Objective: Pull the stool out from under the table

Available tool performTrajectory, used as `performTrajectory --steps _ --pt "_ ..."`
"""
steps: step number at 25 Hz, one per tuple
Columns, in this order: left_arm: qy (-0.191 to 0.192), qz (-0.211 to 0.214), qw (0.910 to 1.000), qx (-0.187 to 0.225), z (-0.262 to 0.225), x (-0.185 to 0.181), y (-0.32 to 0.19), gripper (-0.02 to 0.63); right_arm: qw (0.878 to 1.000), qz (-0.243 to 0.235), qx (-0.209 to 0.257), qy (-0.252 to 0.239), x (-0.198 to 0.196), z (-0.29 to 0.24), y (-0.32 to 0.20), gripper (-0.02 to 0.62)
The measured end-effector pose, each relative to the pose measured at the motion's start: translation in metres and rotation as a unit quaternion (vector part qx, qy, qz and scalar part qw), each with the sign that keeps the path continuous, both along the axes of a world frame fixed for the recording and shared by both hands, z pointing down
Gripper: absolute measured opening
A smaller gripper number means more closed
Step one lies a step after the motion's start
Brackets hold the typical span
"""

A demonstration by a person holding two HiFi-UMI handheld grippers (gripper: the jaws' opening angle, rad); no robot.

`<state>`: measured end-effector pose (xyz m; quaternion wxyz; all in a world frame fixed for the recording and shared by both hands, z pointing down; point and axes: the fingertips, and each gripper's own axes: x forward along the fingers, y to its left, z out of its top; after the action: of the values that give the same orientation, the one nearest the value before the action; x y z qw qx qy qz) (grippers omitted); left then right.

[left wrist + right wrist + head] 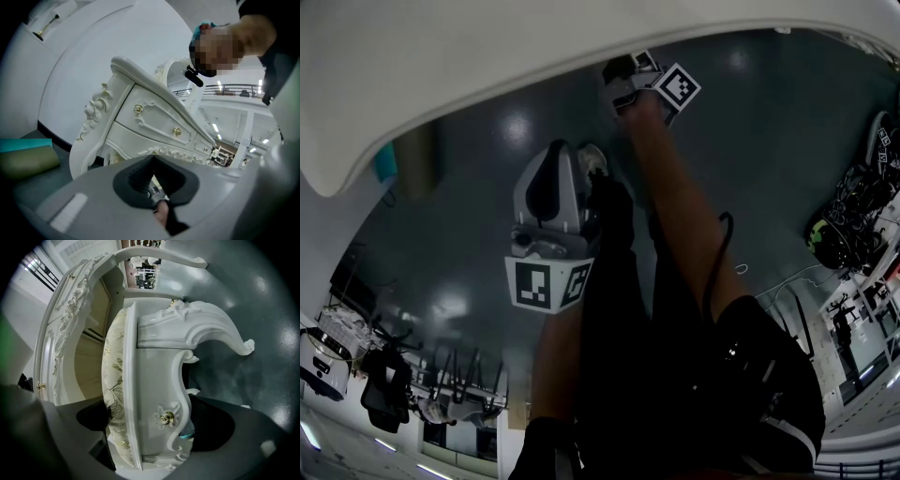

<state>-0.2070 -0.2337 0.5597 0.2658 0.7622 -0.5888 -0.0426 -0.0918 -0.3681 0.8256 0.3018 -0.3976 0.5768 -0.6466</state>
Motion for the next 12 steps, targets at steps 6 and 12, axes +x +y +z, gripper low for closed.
performTrajectory --steps 6,12 --pt "0.000 -0.005 1.0000 -0.003 -0.002 0.002 0.010 0.006 1.000 -0.017 0.004 -0.004 -0.001 0.002 0.010 0.520" --pt "0.001 -0.011 0.9999 -0.004 -0.007 0.009 0.020 0.006 1.000 -0.027 0.007 -0.012 0.003 0.000 0.034 0.517"
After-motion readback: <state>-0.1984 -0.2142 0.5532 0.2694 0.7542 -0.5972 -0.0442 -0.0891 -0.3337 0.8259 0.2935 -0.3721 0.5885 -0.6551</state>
